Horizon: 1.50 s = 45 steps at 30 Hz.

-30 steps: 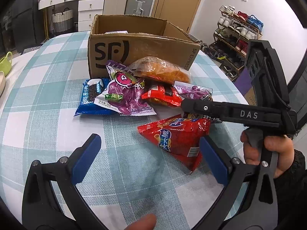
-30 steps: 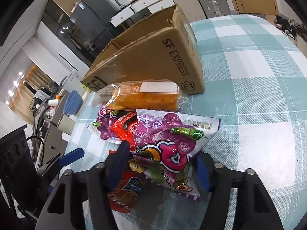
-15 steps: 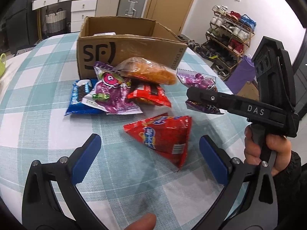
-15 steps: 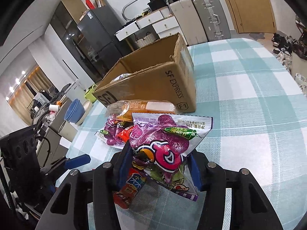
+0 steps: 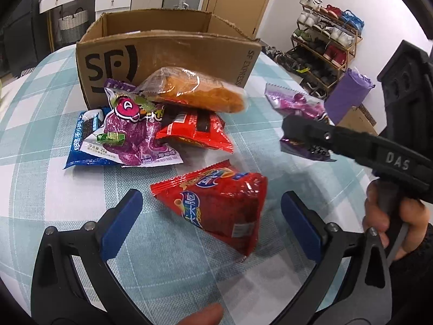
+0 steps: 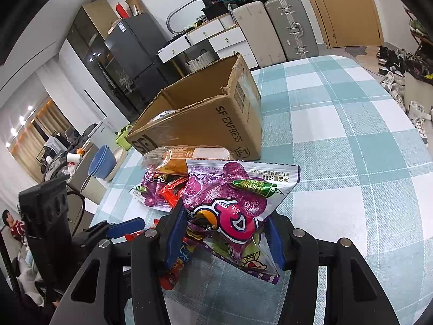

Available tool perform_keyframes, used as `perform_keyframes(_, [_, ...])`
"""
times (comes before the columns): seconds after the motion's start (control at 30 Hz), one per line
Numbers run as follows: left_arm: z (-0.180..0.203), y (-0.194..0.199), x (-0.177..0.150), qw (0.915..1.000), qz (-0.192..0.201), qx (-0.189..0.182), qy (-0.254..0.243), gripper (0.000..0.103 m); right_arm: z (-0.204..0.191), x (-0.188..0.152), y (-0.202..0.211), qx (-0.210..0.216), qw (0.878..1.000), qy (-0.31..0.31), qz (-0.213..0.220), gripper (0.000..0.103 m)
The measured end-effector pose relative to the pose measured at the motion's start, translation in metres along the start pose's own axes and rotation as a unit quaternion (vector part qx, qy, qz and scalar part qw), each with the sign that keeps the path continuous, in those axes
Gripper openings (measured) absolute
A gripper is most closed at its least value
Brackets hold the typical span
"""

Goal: Organize snacks
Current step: 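Close the left tool on the red chip bag, then lift both held bags and carry them over the cardboard box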

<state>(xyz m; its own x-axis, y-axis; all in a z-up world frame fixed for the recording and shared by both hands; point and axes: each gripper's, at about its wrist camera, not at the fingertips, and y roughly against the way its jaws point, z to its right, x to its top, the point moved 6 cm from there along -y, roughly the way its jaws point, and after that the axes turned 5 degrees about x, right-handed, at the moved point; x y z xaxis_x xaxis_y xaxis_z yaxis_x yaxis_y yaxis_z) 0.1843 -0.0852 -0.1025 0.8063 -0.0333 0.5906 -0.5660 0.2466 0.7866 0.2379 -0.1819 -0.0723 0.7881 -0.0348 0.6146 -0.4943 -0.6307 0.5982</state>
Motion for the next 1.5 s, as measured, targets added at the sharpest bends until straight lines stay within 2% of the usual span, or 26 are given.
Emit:
perform_keyframes(0.1, [-0.002, -0.005, 0.0, 0.9999, -0.005, -0.002, 0.01, 0.095, -0.001, -0.001, -0.001, 0.004, 1.0, -0.001, -0.001, 0.053])
perform_keyframes(0.13, [-0.003, -0.007, 0.0, 0.9998, -0.007, -0.002, 0.016, 0.09, -0.001, 0.0, -0.002, 0.008, 1.0, -0.003, -0.002, 0.053])
perform_keyframes(0.17, [-0.005, -0.008, 0.001, 0.9998, -0.009, -0.001, 0.019, 0.081, -0.001, 0.0, -0.003, 0.009, 1.0, -0.004, -0.002, 0.053])
perform_keyframes(0.23, [-0.004, -0.011, 0.001, 0.9996, -0.018, -0.007, 0.018, 0.077, -0.001, -0.001, -0.004, 0.008, 1.0, -0.004, -0.004, 0.053])
perform_keyframes(0.3, [-0.005, -0.012, 0.002, 0.9996, -0.018, -0.013, 0.018, 0.068, -0.002, 0.0, -0.003, 0.008, 1.0, -0.003, -0.003, 0.053])
perform_keyframes(0.33, [-0.005, -0.01, 0.003, 0.9993, -0.016, -0.025, 0.021, 0.052, -0.003, 0.0, -0.002, 0.009, 1.0, -0.002, -0.003, 0.053])
perform_keyframes(0.37, [-0.004, -0.008, 0.004, 0.9989, -0.014, -0.037, 0.026, 0.042, -0.004, 0.0, -0.003, 0.01, 1.0, -0.001, -0.003, 0.053])
perform_keyframes(0.47, [-0.003, -0.001, 0.006, 0.9993, 0.002, -0.032, 0.02, 0.032, -0.006, 0.001, -0.002, 0.01, 1.0, 0.002, -0.001, 0.053])
perform_keyframes(0.67, [0.0, 0.002, 0.005, 0.999, 0.014, -0.038, 0.018, 0.027, -0.008, 0.001, 0.002, 0.009, 1.0, 0.004, 0.003, 0.053])
perform_keyframes(1.03, [-0.013, 0.02, 0.001, 0.9974, 0.042, -0.048, 0.035, 0.026, -0.014, 0.002, 0.01, 0.012, 1.0, 0.007, 0.013, 0.053])
perform_keyframes(1.5, [-0.024, 0.076, -0.007, 0.994, 0.089, -0.054, 0.033, 0.025, -0.028, 0.003, 0.032, 0.014, 0.999, 0.021, 0.032, 0.053])
